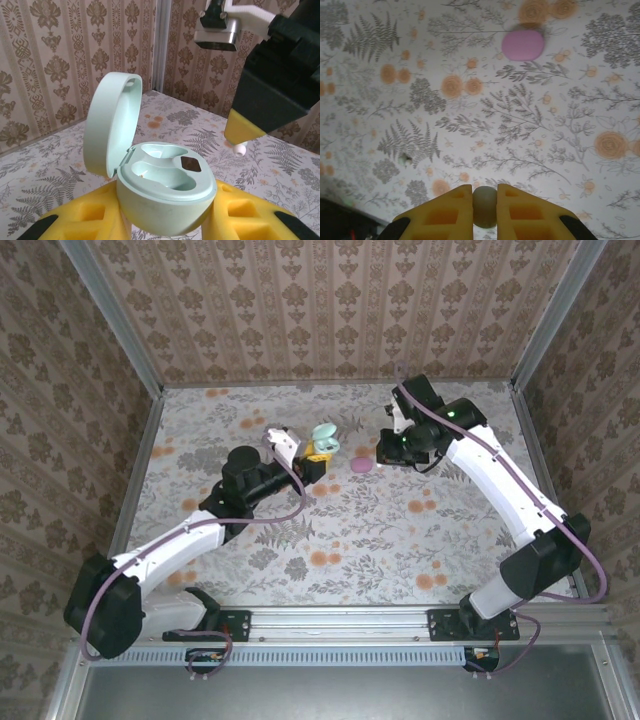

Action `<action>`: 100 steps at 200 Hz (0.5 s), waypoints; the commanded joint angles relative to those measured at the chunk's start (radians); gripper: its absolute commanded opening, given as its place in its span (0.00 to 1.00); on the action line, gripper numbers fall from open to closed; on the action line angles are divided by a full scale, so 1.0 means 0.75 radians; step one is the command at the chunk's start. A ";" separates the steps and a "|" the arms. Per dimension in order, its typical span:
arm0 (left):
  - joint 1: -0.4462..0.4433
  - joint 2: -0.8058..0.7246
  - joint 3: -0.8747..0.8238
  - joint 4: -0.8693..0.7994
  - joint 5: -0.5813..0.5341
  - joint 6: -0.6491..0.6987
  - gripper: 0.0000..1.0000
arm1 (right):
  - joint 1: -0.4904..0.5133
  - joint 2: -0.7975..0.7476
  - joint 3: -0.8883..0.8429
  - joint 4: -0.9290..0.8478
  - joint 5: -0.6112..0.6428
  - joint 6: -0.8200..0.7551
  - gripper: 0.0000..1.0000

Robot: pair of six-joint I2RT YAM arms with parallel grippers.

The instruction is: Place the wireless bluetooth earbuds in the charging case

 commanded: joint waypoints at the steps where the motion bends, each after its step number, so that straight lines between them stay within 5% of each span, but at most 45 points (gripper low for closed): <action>1: -0.013 0.015 0.049 0.058 0.029 0.018 0.33 | 0.000 -0.042 0.059 -0.004 -0.105 0.003 0.16; 100: -0.076 0.080 0.085 0.042 -0.003 0.075 0.33 | 0.100 -0.014 0.171 0.083 -0.120 0.060 0.15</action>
